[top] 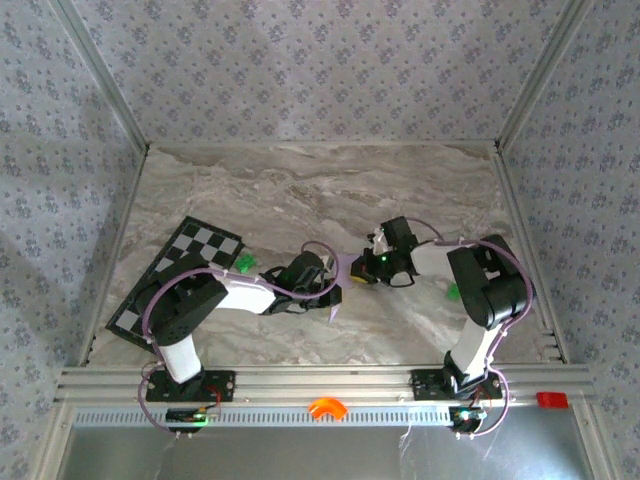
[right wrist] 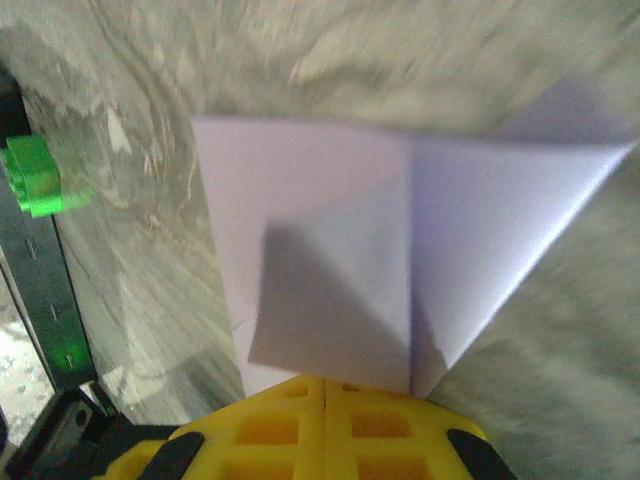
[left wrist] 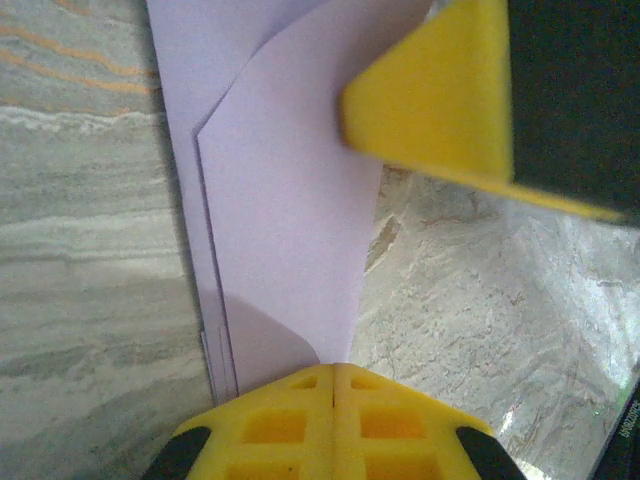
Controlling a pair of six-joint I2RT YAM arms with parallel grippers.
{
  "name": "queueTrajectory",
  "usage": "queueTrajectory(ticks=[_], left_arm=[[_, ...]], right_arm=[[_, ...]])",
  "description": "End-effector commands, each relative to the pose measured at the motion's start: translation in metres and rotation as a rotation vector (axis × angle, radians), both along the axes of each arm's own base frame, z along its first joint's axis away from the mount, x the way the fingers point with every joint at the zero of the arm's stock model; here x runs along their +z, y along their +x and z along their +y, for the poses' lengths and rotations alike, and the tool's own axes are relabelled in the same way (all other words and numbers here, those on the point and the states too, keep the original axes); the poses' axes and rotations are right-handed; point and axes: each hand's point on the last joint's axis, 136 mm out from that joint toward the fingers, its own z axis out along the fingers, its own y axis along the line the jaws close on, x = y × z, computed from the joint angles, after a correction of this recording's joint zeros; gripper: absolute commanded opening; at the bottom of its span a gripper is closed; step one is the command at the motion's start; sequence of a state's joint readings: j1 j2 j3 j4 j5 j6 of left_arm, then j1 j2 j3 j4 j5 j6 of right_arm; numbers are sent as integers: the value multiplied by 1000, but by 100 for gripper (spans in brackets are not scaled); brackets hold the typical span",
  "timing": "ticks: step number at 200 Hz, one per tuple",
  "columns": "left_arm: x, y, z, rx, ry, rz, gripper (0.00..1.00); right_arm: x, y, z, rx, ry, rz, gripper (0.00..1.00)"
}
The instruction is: Fold a paper plane with a square sheet of paper (pick it up from the middle)
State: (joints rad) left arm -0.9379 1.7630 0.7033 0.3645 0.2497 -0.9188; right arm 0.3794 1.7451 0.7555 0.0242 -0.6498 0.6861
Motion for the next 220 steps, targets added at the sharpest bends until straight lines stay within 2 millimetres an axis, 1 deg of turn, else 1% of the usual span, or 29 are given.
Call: queueTrajectory(ticks=[1, 46, 90, 115, 137, 152, 164, 171, 189, 208, 220], left_arm=[[-78, -56, 57, -35, 286, 221, 0], [-78, -58, 57, -38, 287, 224, 0], [-78, -58, 56, -38, 288, 223, 0], [-78, -59, 55, -41, 288, 224, 0], [-78, -58, 55, -39, 288, 221, 0], [-77, -58, 55, -36, 287, 220, 0], [-77, -57, 53, -33, 283, 216, 0], [-77, -57, 53, -34, 283, 216, 0], [-76, -57, 52, -33, 281, 215, 0], [-75, -57, 51, -34, 278, 214, 0], [-75, -56, 51, -36, 281, 214, 0]], right_arm=[[-15, 23, -28, -75, -112, -23, 6], [-23, 42, -51, -162, -131, -1, 7], [-14, 56, -59, -174, -127, -23, 6], [-4, 63, -65, -182, -125, -43, 7], [18, 67, -59, -143, -93, -114, 7], [33, 65, -56, -132, -75, -151, 8], [43, 63, -49, -108, -51, -182, 8], [45, 58, -44, -92, -46, -181, 8], [45, 45, -23, -39, -20, -175, 8], [35, 31, -4, 2, -1, -149, 8], [25, 25, 2, 18, -10, -125, 8]])
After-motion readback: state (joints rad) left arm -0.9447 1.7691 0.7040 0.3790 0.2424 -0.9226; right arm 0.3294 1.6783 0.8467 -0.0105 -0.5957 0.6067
